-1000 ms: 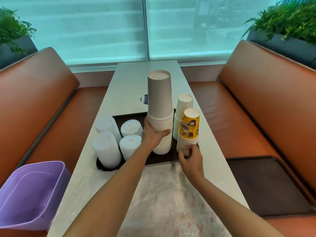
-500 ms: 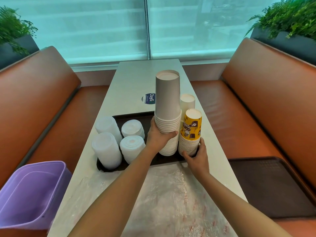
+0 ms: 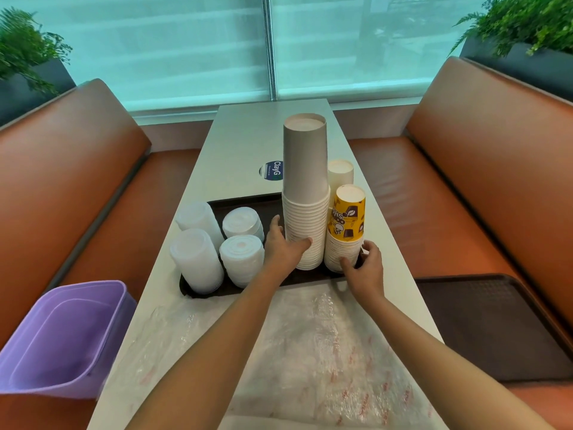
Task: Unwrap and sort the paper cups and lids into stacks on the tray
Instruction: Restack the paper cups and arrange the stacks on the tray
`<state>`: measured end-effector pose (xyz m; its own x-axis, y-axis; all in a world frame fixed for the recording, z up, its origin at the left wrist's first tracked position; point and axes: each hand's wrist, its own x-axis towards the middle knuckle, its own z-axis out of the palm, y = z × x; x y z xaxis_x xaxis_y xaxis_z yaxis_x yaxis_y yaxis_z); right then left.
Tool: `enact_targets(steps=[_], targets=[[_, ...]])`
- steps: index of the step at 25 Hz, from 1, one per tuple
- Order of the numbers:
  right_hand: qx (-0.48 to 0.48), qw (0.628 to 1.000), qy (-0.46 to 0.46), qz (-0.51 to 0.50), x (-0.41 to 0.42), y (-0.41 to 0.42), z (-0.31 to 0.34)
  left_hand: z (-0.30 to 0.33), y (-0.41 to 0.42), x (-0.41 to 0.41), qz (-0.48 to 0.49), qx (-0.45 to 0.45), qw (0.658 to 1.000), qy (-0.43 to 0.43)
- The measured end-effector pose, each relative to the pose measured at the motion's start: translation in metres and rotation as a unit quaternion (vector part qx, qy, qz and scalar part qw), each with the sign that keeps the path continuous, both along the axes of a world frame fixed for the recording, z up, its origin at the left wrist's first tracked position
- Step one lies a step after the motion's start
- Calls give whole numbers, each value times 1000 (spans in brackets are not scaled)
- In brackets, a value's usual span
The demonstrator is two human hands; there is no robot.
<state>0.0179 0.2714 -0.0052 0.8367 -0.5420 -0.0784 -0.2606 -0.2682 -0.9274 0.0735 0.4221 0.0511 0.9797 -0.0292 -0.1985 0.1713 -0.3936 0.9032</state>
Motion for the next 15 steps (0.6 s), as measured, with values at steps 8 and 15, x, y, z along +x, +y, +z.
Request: enact_targets(steps=[8,15], targets=[[-93,991,1,95,-42,14,4,-2,18,-66,-23,58,998,-28],[-333,886,116,300,-71,19,-5,-20,29,-132,-36,207,974,-91]])
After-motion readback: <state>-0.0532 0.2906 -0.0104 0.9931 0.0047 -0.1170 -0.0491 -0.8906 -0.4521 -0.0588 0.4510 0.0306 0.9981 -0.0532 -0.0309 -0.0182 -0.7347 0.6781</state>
